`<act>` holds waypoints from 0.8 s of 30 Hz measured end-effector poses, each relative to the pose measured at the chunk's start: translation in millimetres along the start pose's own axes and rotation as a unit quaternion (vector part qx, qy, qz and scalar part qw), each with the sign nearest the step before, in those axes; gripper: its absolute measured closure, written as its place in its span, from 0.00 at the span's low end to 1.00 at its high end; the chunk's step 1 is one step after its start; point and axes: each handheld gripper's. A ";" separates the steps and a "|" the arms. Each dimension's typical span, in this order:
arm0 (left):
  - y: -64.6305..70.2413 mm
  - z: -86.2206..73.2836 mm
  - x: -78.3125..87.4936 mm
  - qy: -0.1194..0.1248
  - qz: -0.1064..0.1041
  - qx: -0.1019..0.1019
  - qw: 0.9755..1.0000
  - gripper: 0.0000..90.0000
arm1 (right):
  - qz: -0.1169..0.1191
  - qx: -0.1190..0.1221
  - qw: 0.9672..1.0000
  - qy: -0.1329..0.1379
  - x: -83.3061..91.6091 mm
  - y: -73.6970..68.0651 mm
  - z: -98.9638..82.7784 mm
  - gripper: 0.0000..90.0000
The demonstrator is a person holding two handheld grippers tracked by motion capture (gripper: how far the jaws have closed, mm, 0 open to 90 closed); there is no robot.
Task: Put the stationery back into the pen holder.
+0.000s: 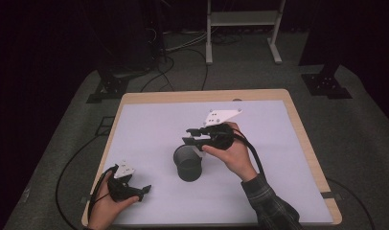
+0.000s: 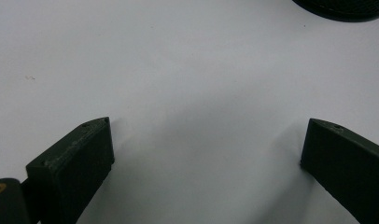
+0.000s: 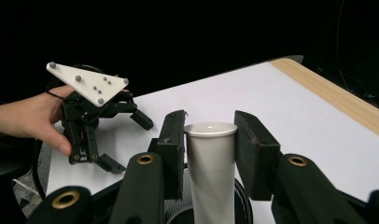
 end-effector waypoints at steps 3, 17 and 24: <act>0.0 0.0 0.0 0.000 0.000 0.000 1.000 0.02 | 0.003 0.000 1.000 -0.003 -6.7 1.4 1.2 0.71; 0.0 -0.1 0.0 0.000 0.000 0.001 1.000 0.02 | 0.013 -0.006 1.000 -0.022 -23.9 7.7 -3.7 0.71; 0.0 -0.1 0.0 0.000 0.000 0.000 1.000 0.02 | 0.017 -0.010 0.999 -0.031 -29.8 8.1 -11.3 0.71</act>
Point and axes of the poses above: each handheld gripper's, and its own axes: x roughly backward along the jaws, z roughly out of its top, y roughly to its right, and after that the axes turned 13 degrees about z, right-handed
